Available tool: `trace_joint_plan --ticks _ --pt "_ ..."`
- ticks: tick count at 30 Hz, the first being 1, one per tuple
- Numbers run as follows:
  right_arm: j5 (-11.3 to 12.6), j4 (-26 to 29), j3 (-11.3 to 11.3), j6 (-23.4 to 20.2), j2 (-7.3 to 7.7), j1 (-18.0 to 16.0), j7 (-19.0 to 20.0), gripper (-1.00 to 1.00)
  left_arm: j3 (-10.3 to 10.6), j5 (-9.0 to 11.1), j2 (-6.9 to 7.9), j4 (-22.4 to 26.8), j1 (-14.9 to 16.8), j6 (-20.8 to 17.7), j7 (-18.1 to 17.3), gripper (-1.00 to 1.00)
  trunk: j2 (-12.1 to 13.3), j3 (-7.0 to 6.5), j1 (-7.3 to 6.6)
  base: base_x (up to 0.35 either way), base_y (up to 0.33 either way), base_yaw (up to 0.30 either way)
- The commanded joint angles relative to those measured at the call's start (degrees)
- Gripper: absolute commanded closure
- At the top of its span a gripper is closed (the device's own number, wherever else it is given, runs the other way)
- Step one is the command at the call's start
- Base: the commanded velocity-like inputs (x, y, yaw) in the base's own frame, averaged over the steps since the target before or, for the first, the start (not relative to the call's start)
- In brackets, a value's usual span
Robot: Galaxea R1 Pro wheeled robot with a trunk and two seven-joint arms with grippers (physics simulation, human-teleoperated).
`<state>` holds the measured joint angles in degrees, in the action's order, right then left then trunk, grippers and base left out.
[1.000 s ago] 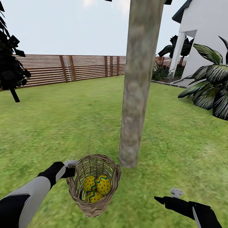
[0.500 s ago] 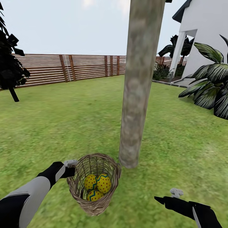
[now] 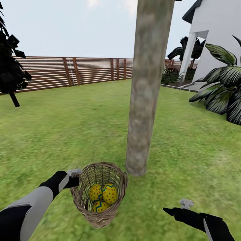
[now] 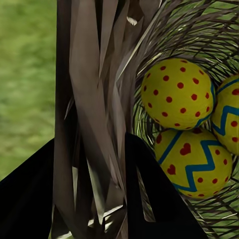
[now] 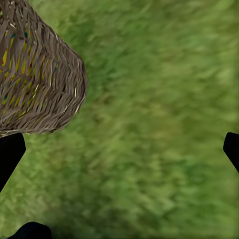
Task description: Take the three Easter eggs out of the wicker basket on the lawn in the garden, then place them on the lawn next to a single tree (choose any tree) so that all three eggs are next to the same tree and none are left in the basket.
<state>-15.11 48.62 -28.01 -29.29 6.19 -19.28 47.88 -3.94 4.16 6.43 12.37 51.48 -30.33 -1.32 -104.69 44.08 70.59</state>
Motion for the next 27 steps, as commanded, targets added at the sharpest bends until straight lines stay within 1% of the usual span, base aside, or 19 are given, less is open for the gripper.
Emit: trace_joint_plan --ticks 1,27 --pt "-0.44 0.07 -0.21 -0.24 -0.04 -0.06 0.46 -1.00 -0.58 0.68 -0.01 0.11 0.03 -0.34 0.00 1.00 -0.44 0.23 0.22 0.000 0.000 0.000" --pt "-0.44 -0.02 -0.21 -0.17 -0.04 -0.06 0.46 -1.00 -0.60 0.65 -0.01 0.11 0.03 -0.32 0.00 1.00 -10.87 4.90 5.93 0.000 0.000 0.000"
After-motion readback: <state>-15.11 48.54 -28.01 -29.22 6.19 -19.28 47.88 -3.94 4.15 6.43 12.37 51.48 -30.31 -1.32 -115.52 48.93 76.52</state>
